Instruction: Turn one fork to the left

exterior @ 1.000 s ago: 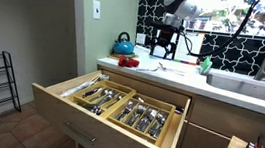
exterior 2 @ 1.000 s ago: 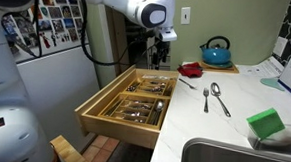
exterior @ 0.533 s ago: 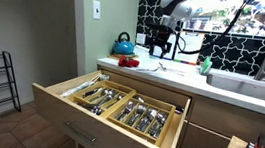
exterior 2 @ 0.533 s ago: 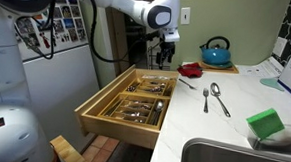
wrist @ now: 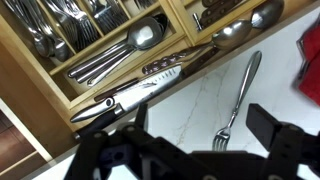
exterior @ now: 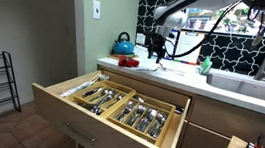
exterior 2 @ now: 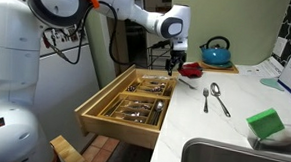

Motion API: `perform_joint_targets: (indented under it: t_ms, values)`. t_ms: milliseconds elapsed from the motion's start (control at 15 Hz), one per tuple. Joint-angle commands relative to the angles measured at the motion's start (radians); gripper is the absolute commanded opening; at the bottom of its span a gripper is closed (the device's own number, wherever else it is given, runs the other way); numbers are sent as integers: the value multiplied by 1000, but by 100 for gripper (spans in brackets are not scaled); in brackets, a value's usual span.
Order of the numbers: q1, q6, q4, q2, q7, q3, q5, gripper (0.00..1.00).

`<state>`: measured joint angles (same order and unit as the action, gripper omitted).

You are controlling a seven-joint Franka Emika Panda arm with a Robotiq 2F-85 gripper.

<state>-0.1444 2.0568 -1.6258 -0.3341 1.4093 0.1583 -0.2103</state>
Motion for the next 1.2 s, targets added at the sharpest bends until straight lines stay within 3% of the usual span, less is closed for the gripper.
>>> perform_joint_targets:
  t_ms: [0, 1133]
  values:
    - [-1, 5, 94, -93, 57, 22, 7, 100]
    - [-21, -81, 421, -384, 215, 22, -3, 98]
